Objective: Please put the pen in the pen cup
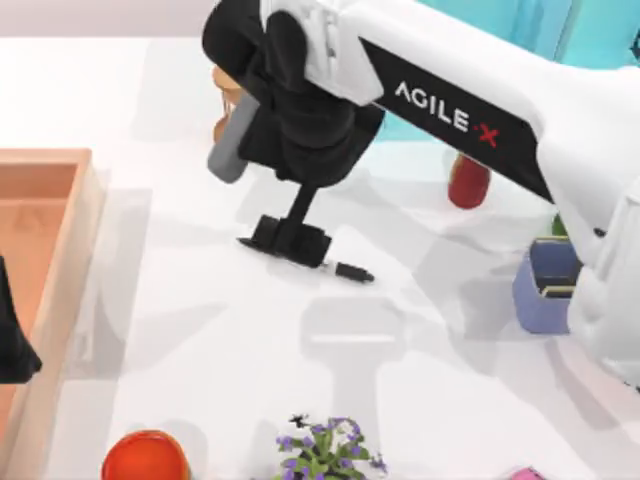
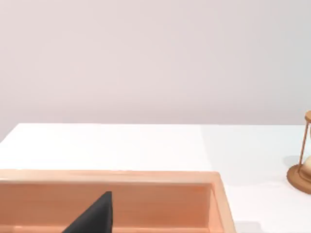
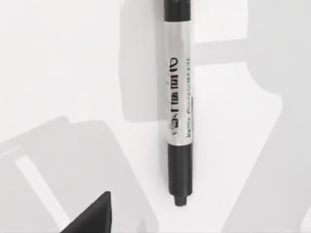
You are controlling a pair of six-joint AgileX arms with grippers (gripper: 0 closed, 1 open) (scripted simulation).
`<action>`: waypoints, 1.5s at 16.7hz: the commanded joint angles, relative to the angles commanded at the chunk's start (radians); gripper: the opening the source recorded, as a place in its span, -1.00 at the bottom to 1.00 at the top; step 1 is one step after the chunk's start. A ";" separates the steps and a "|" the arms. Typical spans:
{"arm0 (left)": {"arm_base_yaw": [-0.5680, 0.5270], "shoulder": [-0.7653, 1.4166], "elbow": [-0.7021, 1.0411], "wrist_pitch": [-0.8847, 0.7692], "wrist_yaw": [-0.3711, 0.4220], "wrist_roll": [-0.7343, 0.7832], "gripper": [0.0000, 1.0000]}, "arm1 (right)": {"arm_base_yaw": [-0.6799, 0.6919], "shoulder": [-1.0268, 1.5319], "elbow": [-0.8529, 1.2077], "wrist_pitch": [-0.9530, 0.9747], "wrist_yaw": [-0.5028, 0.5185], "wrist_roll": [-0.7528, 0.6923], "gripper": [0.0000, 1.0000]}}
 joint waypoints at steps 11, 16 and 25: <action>0.000 0.000 0.000 0.000 0.000 0.000 1.00 | 0.020 0.087 0.072 -0.034 -0.005 -0.003 1.00; 0.000 0.000 0.000 0.000 0.000 0.000 1.00 | 0.004 0.121 -0.078 0.163 -0.006 -0.022 1.00; 0.000 0.000 0.000 0.000 0.000 0.000 1.00 | -0.007 0.149 -0.178 0.287 -0.006 -0.034 0.85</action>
